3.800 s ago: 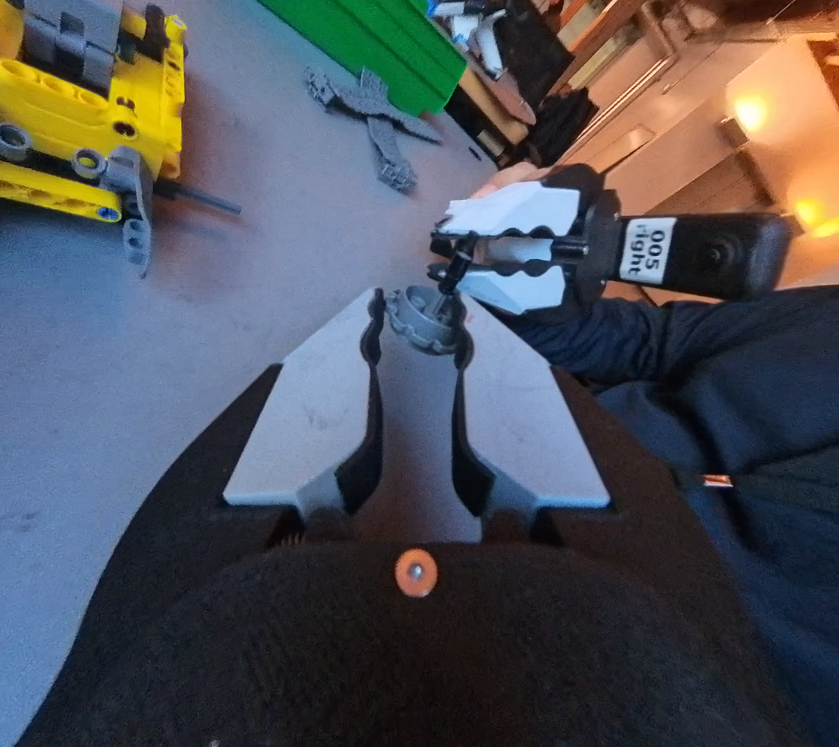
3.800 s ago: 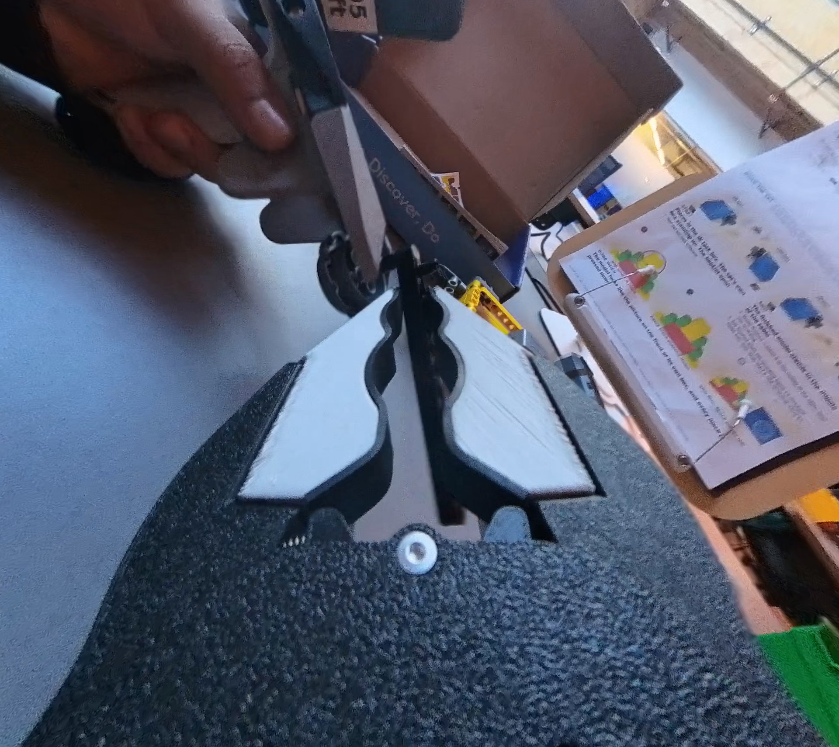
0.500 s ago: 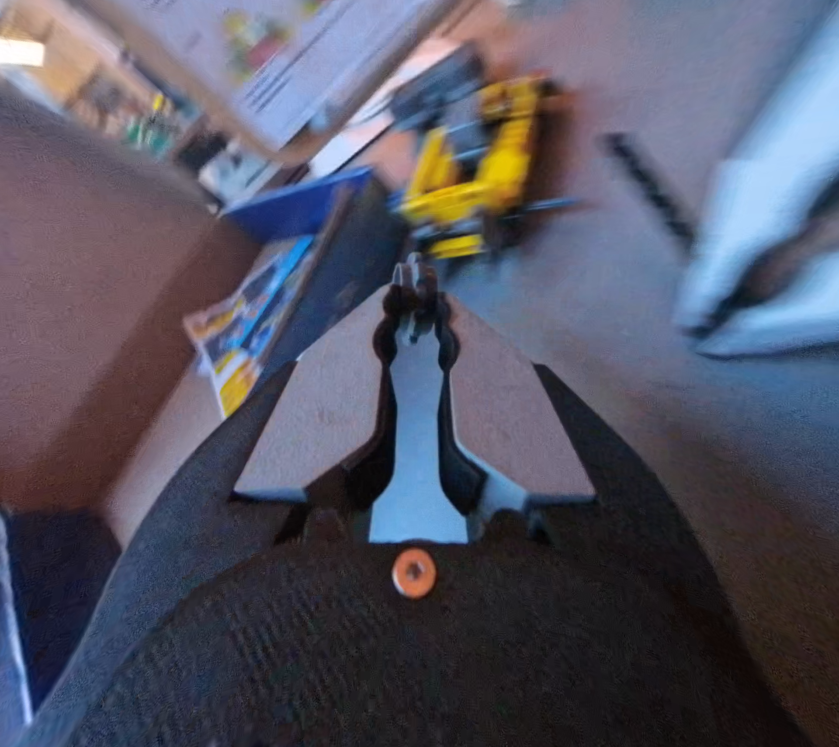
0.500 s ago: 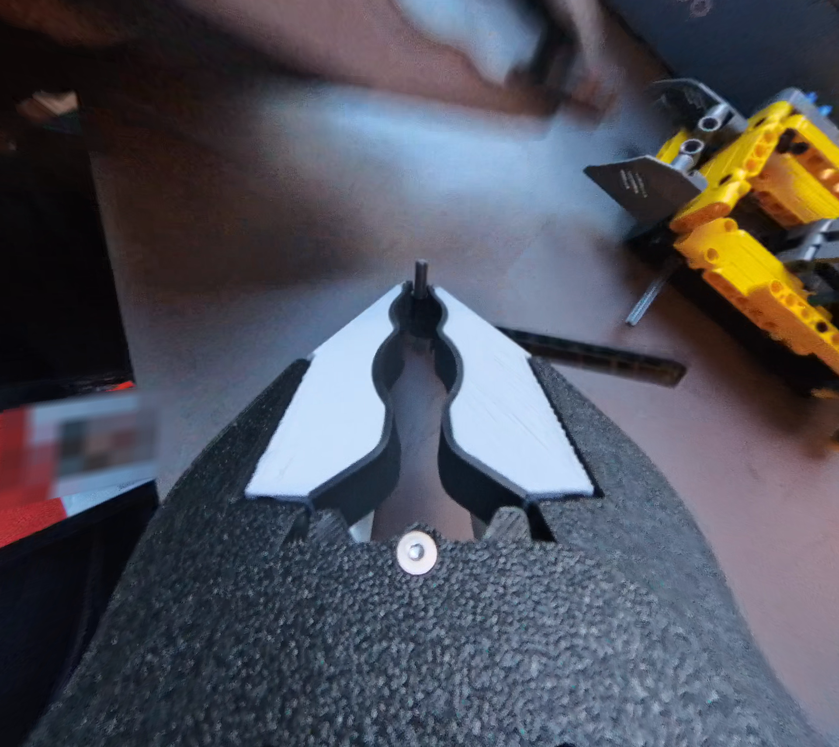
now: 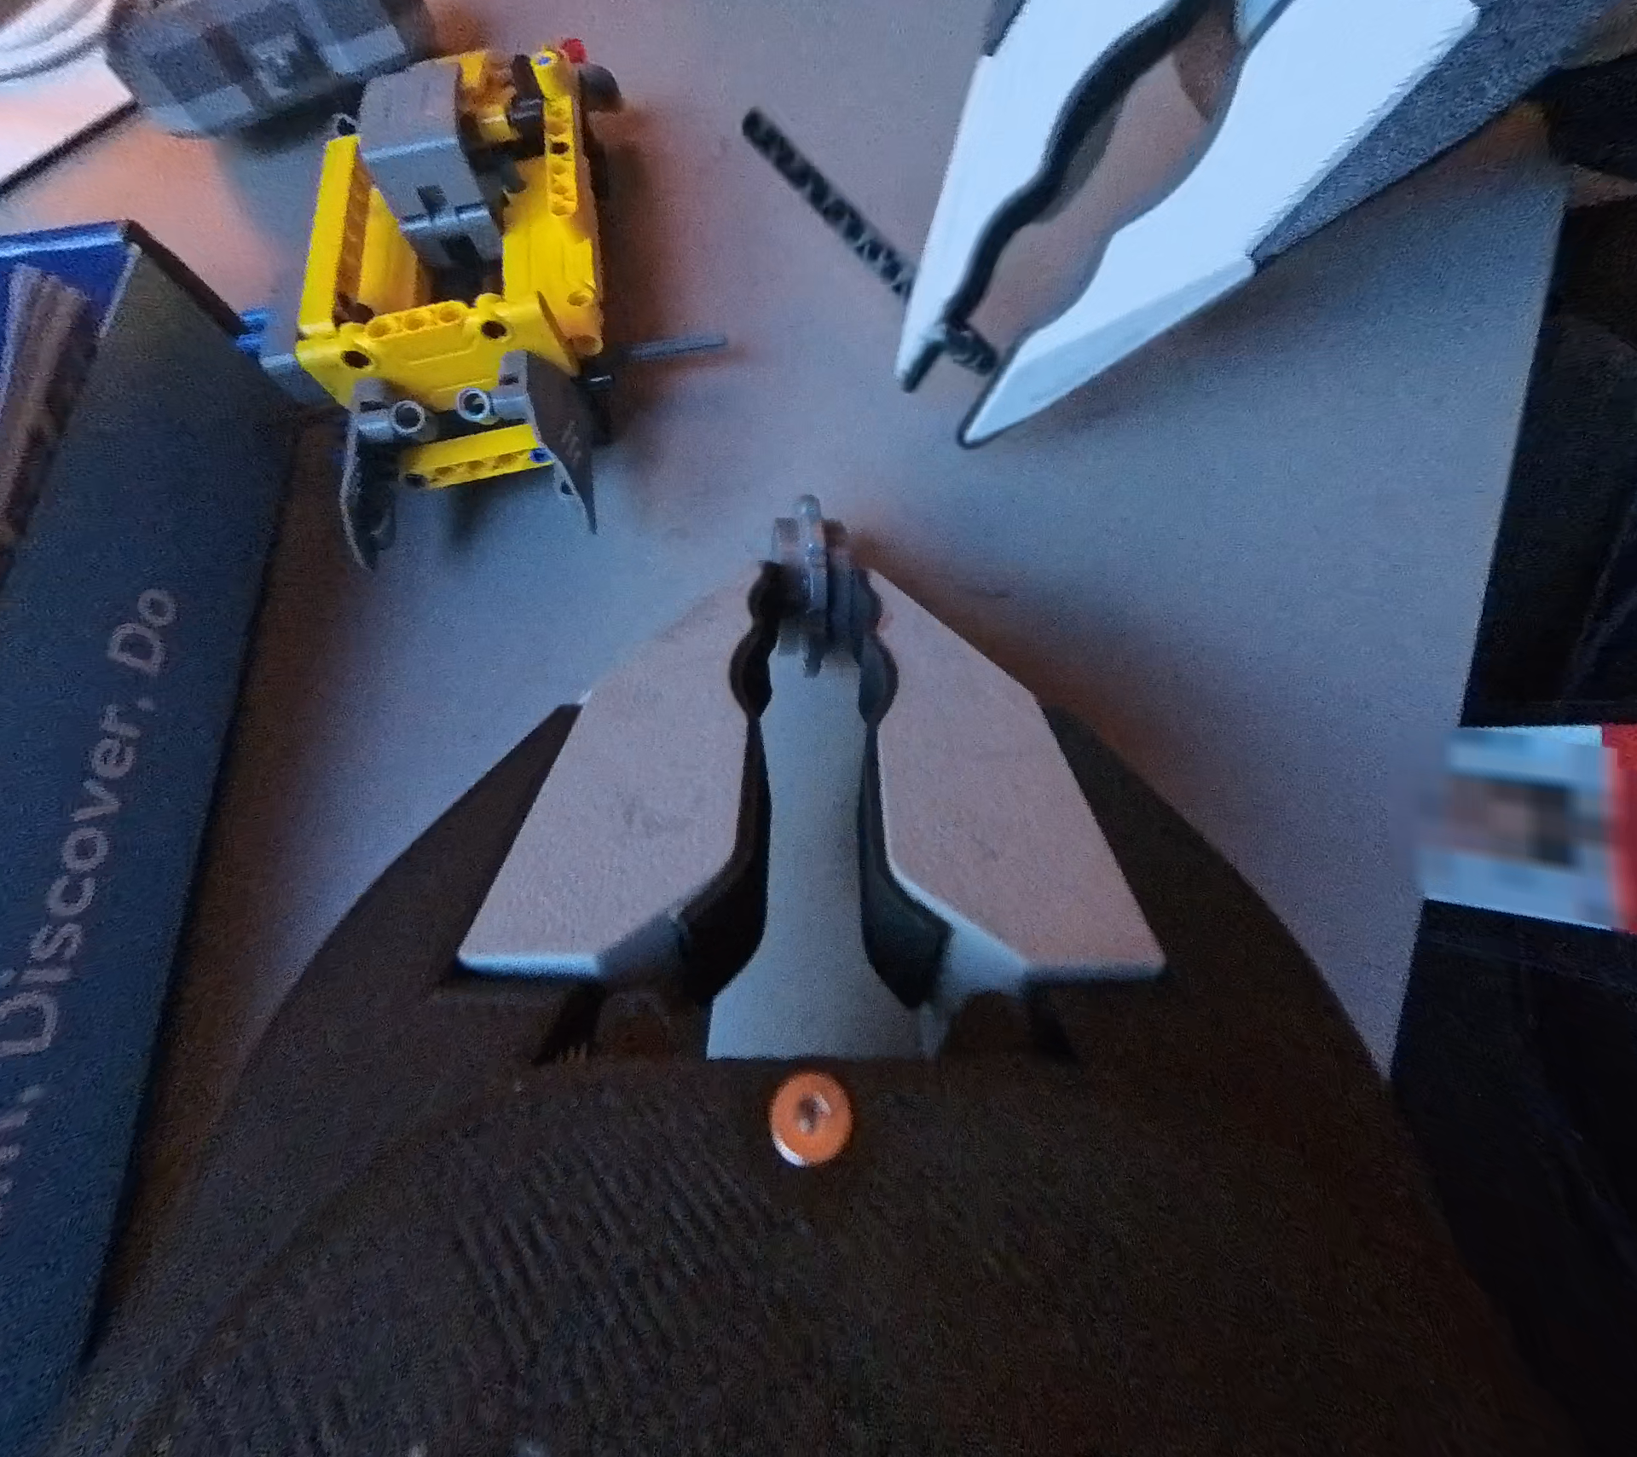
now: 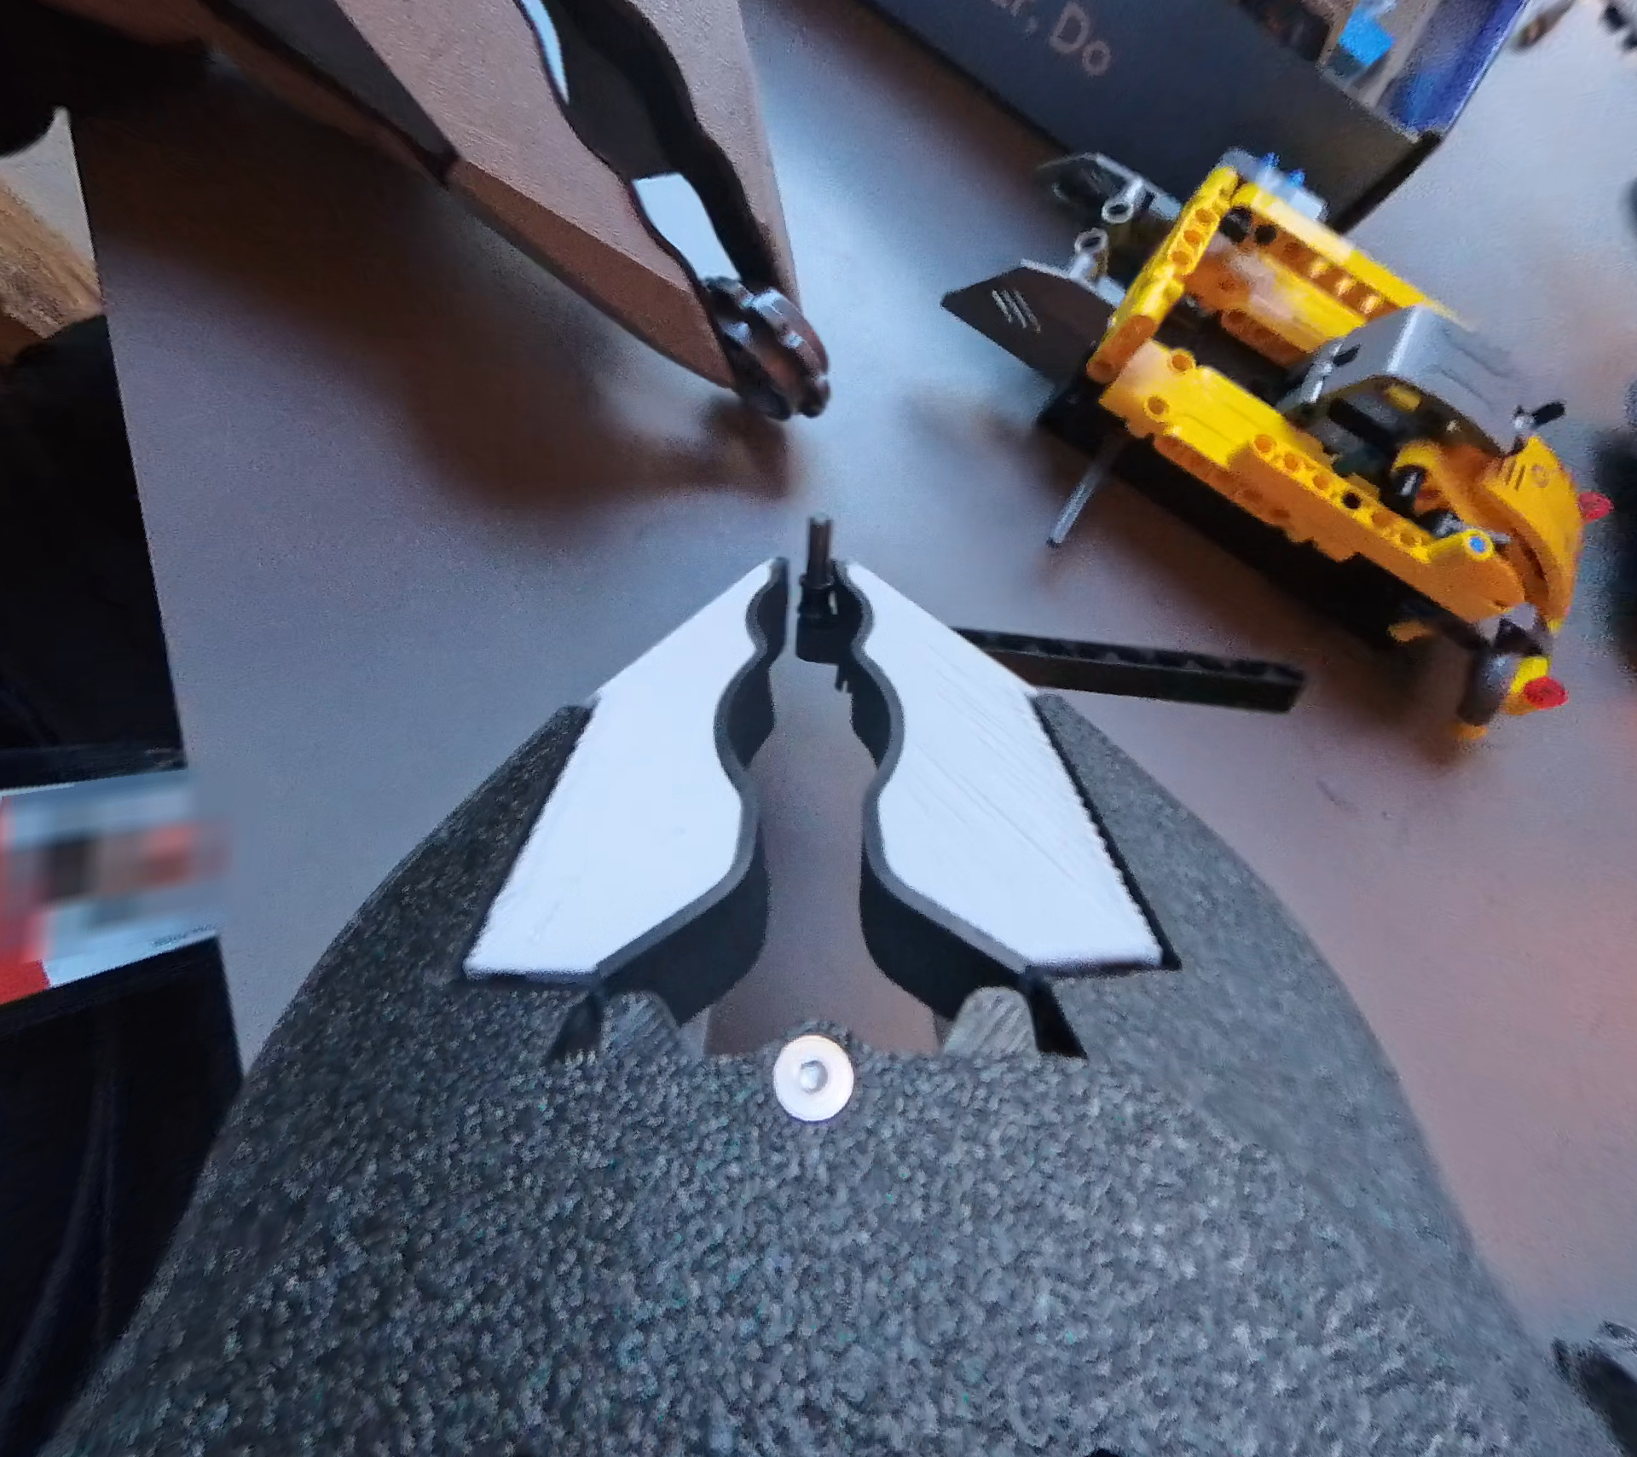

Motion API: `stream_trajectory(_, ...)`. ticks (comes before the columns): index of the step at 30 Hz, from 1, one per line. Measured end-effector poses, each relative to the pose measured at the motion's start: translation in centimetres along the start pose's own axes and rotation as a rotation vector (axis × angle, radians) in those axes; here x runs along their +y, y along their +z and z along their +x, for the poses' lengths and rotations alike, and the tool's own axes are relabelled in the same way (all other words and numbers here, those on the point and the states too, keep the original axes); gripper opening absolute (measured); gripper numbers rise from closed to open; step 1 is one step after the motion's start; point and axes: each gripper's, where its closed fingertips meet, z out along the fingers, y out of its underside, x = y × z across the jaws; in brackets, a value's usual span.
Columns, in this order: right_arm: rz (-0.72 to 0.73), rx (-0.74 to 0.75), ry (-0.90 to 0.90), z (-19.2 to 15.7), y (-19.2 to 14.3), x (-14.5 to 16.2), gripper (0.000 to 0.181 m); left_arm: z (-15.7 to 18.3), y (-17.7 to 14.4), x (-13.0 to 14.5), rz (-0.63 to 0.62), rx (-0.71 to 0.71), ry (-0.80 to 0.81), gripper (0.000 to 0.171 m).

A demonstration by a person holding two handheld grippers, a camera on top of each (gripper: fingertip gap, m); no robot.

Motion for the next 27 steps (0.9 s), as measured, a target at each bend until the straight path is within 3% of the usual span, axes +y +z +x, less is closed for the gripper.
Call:
stream_trajectory(3,-0.053,-0.078,0.034,-0.7,0.9,1.2,0.036,0.4,0.2,0.2,-0.018,0.024,0.015,0.013)
stream_trajectory(6,0.025,-0.063,0.012,-0.4,0.2,-0.2,0.034,1.0,-0.2,-0.4,0.033,0.034,0.063,0.013)
stream_trajectory(10,0.133,-0.077,-0.110,-1.0,-1.2,-2.4,0.043,3.2,-1.4,-2.3,0.193,0.091,0.189,0.013)
stream_trajectory(14,0.137,-0.118,-0.315,-3.7,-1.5,-3.3,0.035,5.3,-1.4,-3.2,0.250,0.187,0.235,0.013)
stream_trajectory(18,0.099,-0.107,-0.399,-4.4,-1.6,-3.1,0.022,6.0,-1.4,-3.5,0.281,0.200,0.269,0.014)
stream_trajectory(21,0.114,-0.082,-0.350,-4.0,-2.6,-3.2,0.015,5.9,-1.6,-4.4,0.338,0.168,0.243,0.018)
stream_trajectory(27,0.157,0.088,-0.173,1.7,-8.0,-1.9,0.012,5.3,-1.3,-4.1,0.311,0.124,0.205,0.020)
